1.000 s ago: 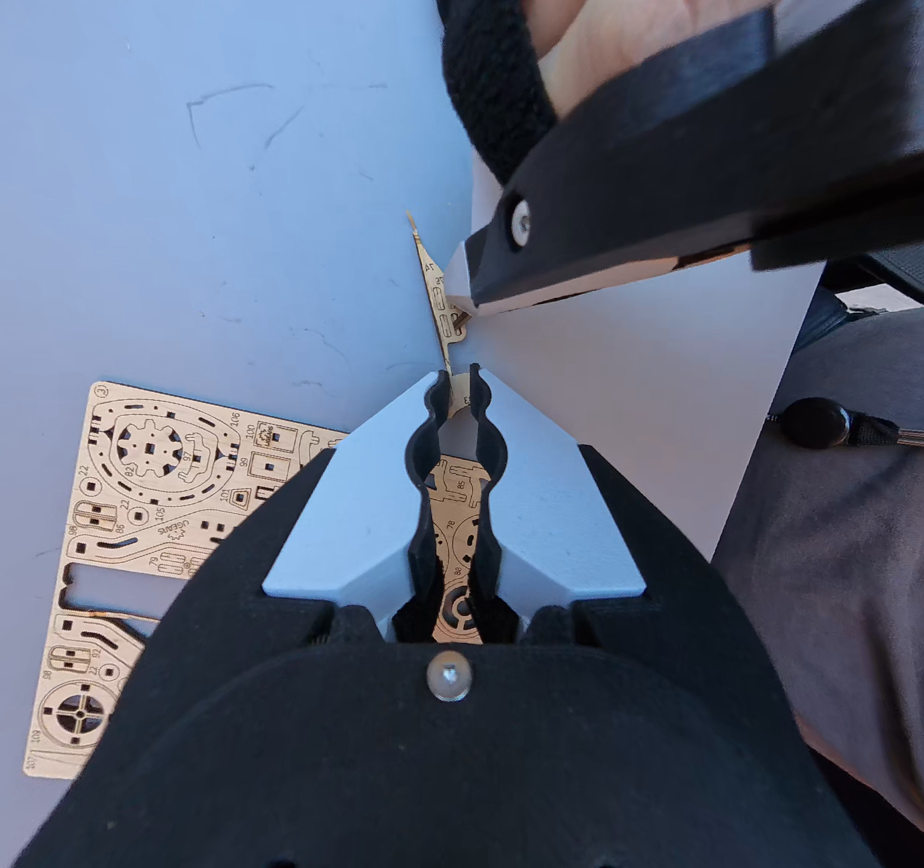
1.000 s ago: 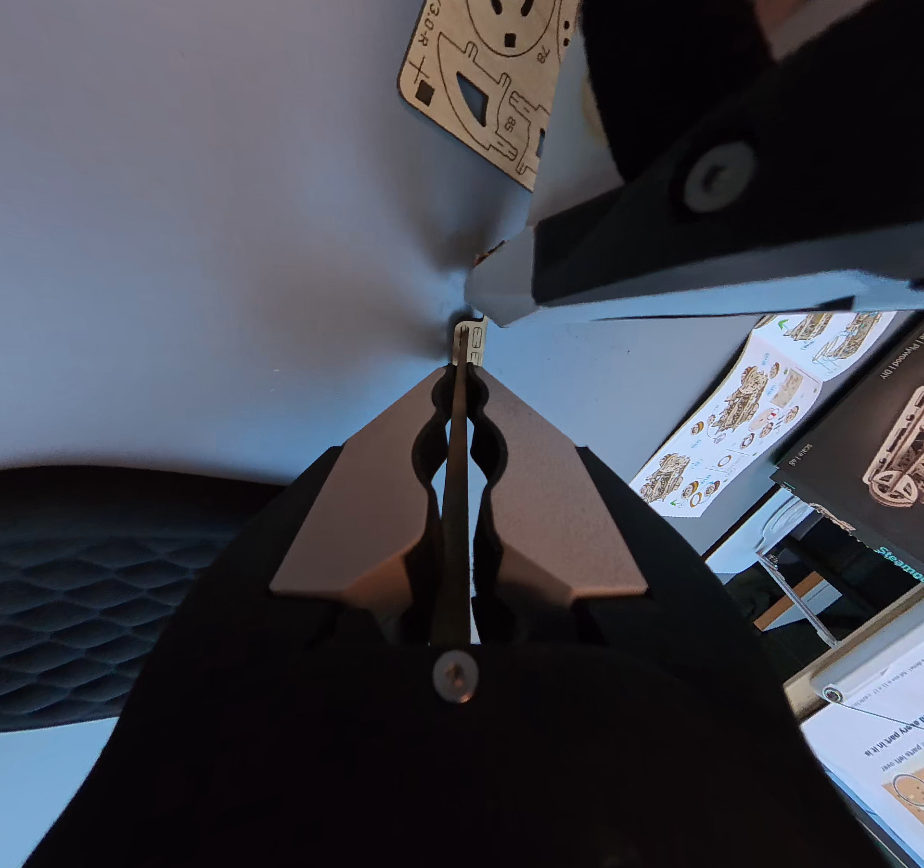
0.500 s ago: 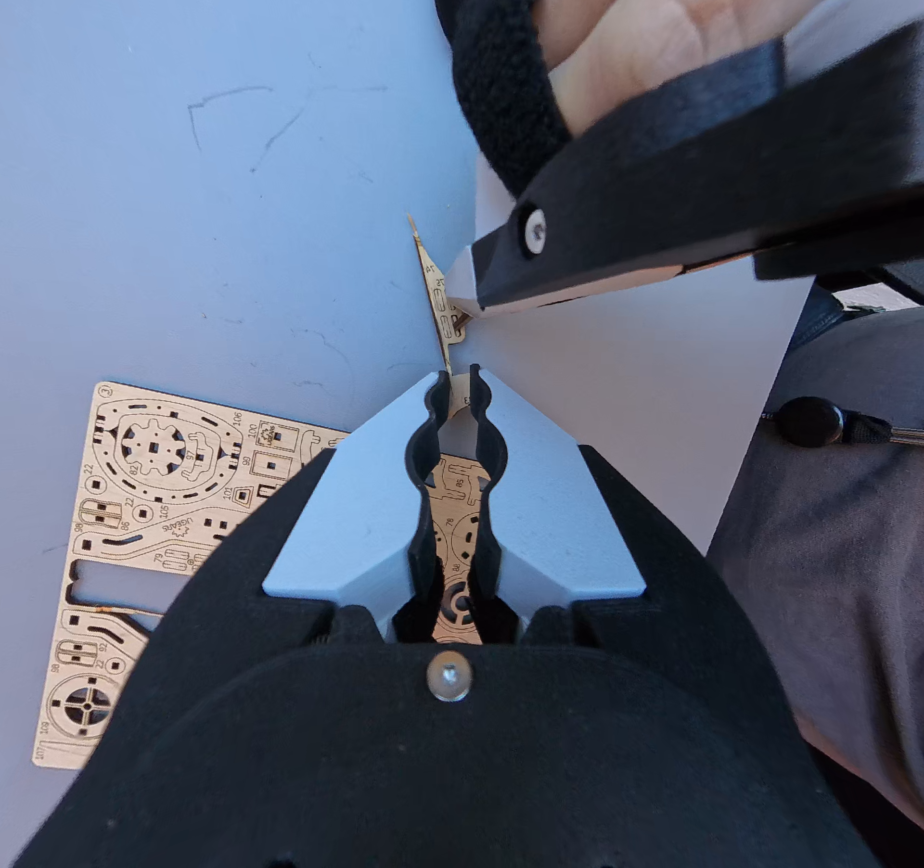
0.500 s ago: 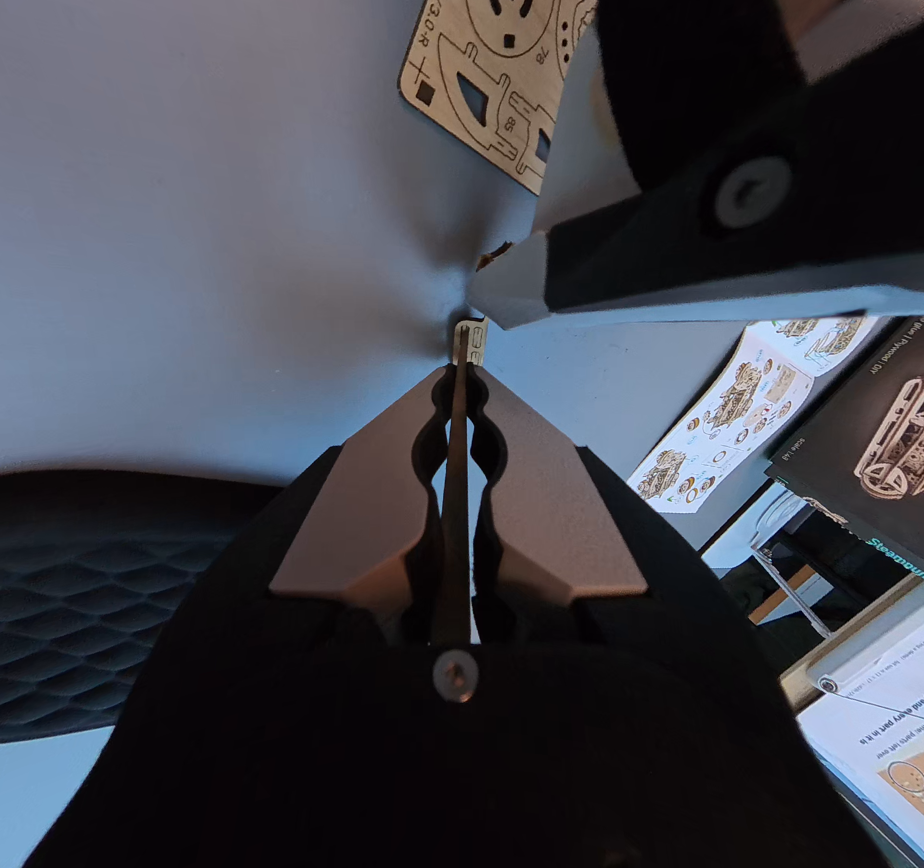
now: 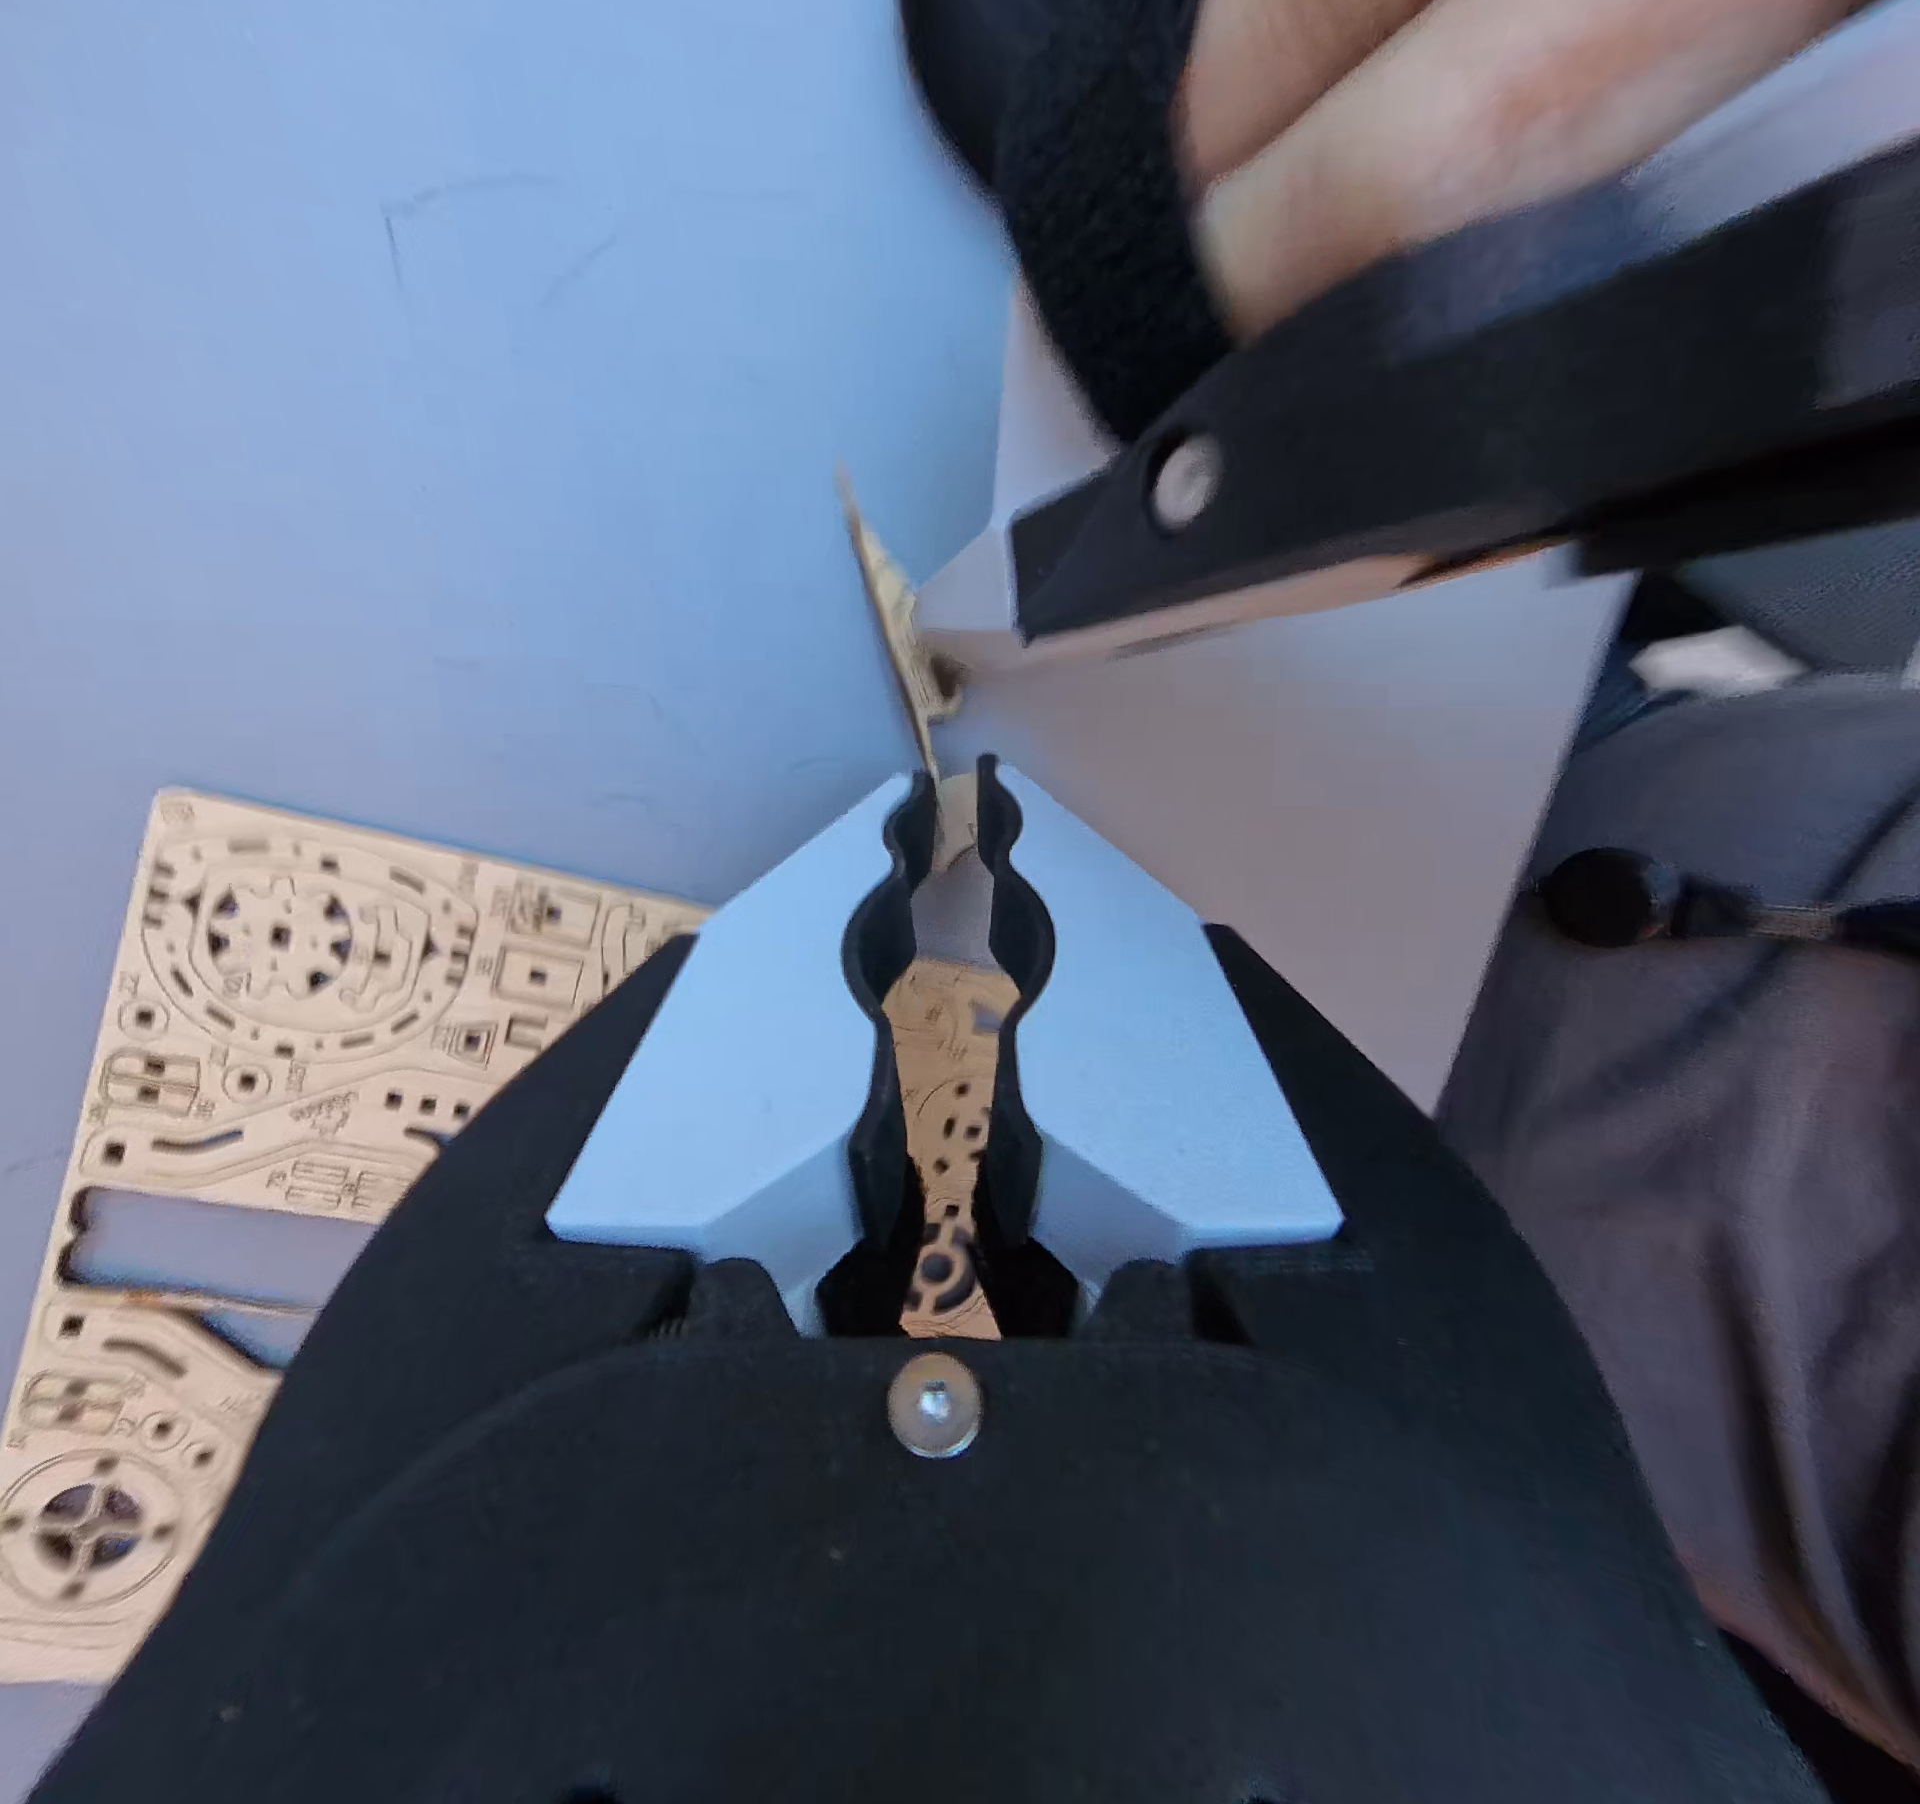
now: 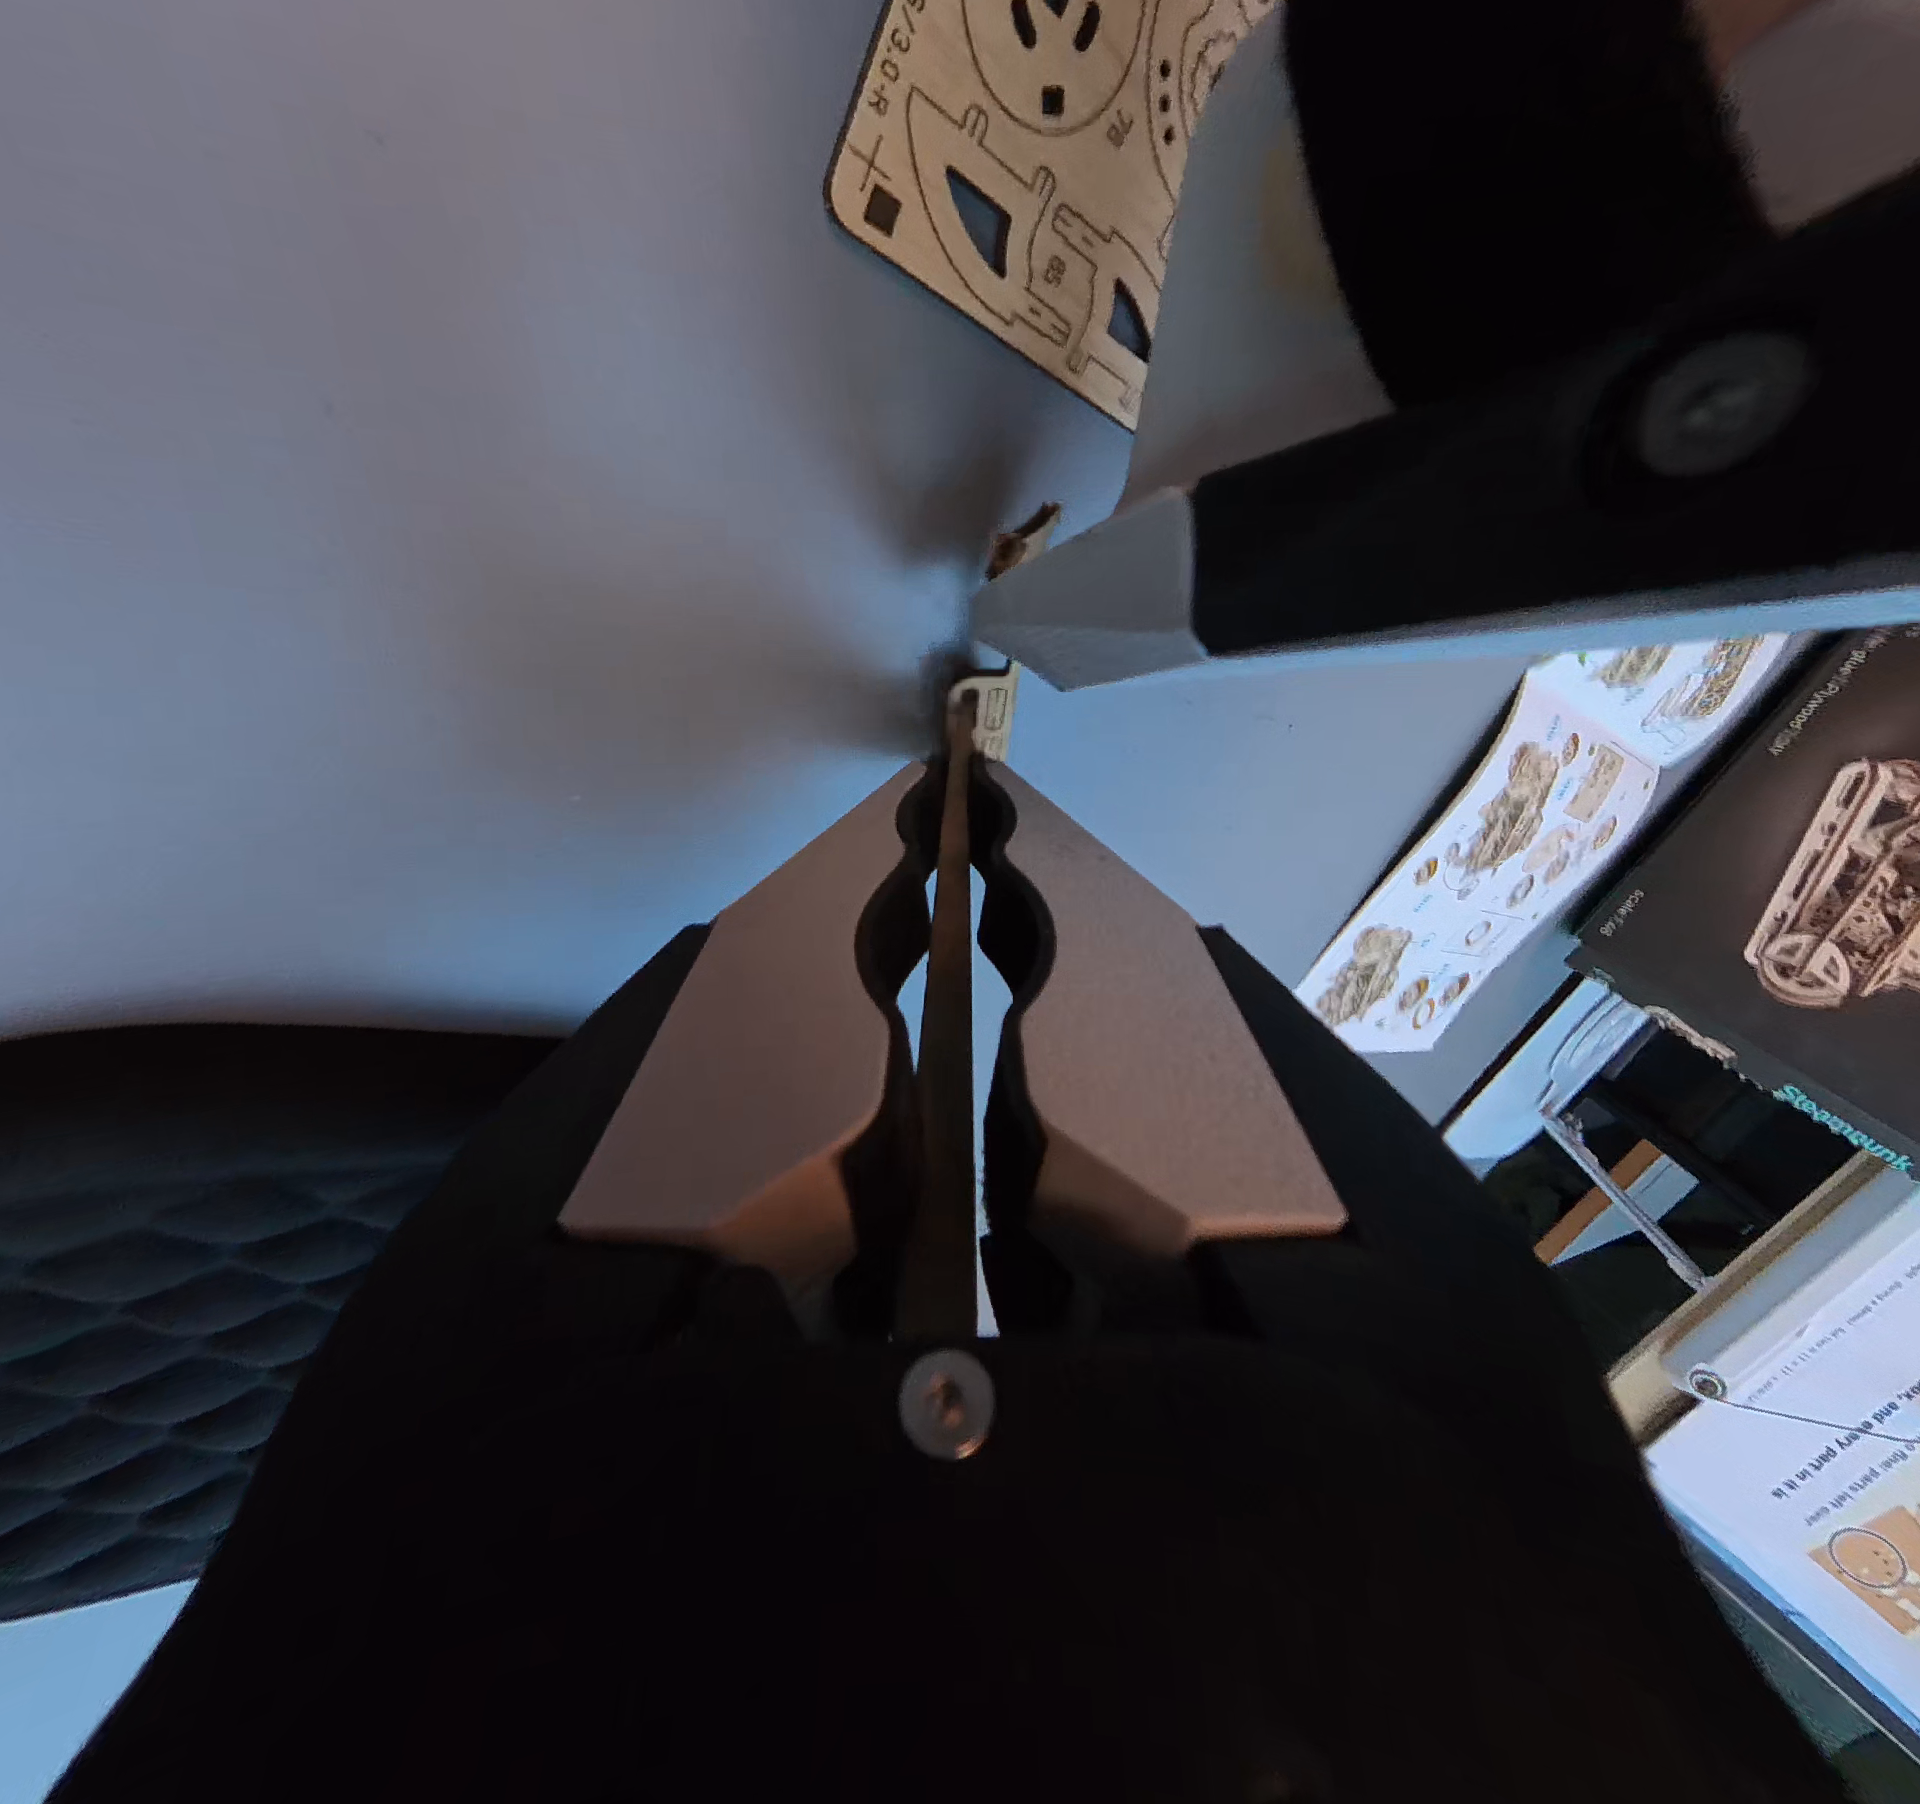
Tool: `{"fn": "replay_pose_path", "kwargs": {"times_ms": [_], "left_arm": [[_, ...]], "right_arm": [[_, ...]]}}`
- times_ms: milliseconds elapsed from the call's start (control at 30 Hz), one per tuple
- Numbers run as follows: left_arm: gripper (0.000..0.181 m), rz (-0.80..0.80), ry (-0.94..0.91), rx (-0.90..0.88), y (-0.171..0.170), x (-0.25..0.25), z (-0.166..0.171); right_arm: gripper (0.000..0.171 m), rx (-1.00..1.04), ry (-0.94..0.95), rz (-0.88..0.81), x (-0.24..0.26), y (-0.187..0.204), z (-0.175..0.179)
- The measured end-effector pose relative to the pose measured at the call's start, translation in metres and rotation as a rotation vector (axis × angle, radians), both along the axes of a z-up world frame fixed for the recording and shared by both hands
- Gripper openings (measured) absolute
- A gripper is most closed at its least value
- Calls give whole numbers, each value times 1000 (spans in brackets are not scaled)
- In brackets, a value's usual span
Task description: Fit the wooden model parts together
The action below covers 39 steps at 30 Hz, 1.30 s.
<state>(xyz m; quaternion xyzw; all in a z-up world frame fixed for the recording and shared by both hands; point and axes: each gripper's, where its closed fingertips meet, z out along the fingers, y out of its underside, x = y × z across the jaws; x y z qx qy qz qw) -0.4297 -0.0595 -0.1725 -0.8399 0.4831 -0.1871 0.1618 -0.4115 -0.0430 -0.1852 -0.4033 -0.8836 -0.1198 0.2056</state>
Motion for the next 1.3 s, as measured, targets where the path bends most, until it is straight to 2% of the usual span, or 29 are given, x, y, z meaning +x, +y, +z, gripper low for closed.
{"fn": "replay_pose_path", "kwargs": {"times_ms": [33, 100, 133, 233, 333, 400, 500, 600, 767, 1300], "left_arm": [[5, 8, -61, -19, -1, 5, 12], [0, 29, -200, -27, 5, 14, 48], [0, 33, -177, -23, 9, 8, 54], [0, 18, -85, 48, 15, -11, 47], [0, 54, -58, 21, 16, -18, 21], [0, 73, -101, -15, 17, -15, 12], [0, 98, -157, 19, 28, -14, 15], [11, 73, -194, 5, 27, -9, 19], [15, 41, -152, 39, 25, -10, 10], [24, 80, -204, 51, 22, -17, 16]], "right_arm": [[2, -6, 8, 3, -1, -1, 0], [3, -1, 14, 5, -1, 1, 0], [2, -1, 29, 4, -2, 2, 0], [2, 7, 126, -40, -7, 9, 1], [2, -10, 183, -62, -7, 11, 1], [2, -96, 251, -102, -11, 9, 3], [2, -228, 319, -141, -10, 10, 8], [2, -263, 336, -143, -7, 13, 11], [2, -275, 340, -148, -6, 15, 16], [2, -279, 383, -178, 12, 8, 22]]}}
